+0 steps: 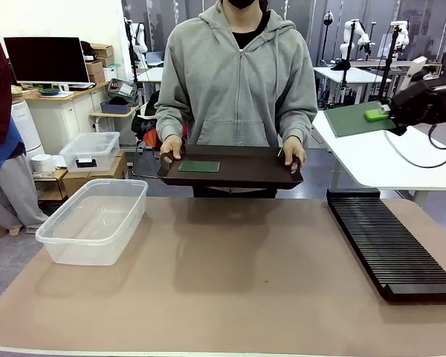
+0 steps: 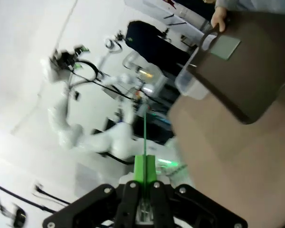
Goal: Sort PCBs into racks and boxes based on the side picked up.
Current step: If the short side of the Blank PCB is picked up, insert it into the PCB Rack ; if the long side is picked up, place it in the Organizing box.
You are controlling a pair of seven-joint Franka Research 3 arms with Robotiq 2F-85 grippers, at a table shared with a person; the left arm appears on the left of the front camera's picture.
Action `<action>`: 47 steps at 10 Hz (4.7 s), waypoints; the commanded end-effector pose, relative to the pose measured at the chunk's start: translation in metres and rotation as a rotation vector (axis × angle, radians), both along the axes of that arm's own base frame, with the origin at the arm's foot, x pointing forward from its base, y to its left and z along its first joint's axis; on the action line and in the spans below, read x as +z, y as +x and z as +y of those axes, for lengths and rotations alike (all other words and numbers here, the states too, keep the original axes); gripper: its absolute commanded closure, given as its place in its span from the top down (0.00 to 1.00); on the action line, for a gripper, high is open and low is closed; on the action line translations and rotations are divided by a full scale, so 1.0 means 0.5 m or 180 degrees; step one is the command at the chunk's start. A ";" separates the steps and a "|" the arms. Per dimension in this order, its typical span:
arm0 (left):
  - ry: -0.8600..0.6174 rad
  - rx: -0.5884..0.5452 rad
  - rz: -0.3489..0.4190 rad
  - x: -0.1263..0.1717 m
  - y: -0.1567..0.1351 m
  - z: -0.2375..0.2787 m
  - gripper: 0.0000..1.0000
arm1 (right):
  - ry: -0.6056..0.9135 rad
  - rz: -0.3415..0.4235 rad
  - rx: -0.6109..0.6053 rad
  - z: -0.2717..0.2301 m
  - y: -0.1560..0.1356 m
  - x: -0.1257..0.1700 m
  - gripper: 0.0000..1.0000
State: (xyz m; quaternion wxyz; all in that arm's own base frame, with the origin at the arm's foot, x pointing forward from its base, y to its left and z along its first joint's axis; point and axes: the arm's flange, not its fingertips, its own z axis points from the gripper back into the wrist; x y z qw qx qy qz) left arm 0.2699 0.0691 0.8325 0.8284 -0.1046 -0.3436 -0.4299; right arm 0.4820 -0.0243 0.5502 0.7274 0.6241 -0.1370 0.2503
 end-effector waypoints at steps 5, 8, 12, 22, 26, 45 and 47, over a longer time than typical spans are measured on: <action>-0.0013 0.0010 0.0008 -0.001 0.000 -0.001 1.00 | -0.0156 -0.0969 -0.0495 -0.134 0.058 -0.006 0.02; -0.0013 0.0010 0.0008 -0.001 0.000 -0.001 1.00 | -0.0488 -0.1234 -0.0201 -0.084 0.043 0.013 0.02; -0.0013 0.0010 0.0008 -0.001 0.000 -0.001 1.00 | -0.0268 -0.1547 0.0076 -0.158 0.102 -0.052 0.02; -0.0013 0.0010 0.0008 -0.001 0.000 -0.001 1.00 | -0.0437 -0.2990 0.0907 -0.319 0.220 -0.156 0.02; -0.0013 0.0010 0.0008 -0.001 0.000 -0.001 1.00 | -0.0610 -0.3212 0.0747 -0.329 0.264 -0.210 0.02; -0.0013 0.0010 0.0008 -0.001 0.000 -0.001 1.00 | -0.0476 -0.3314 0.1236 -0.283 0.449 -0.451 0.02; -0.0013 0.0010 0.0008 -0.001 0.000 -0.001 1.00 | -0.0447 -0.3299 0.1227 -0.272 0.443 -0.467 0.02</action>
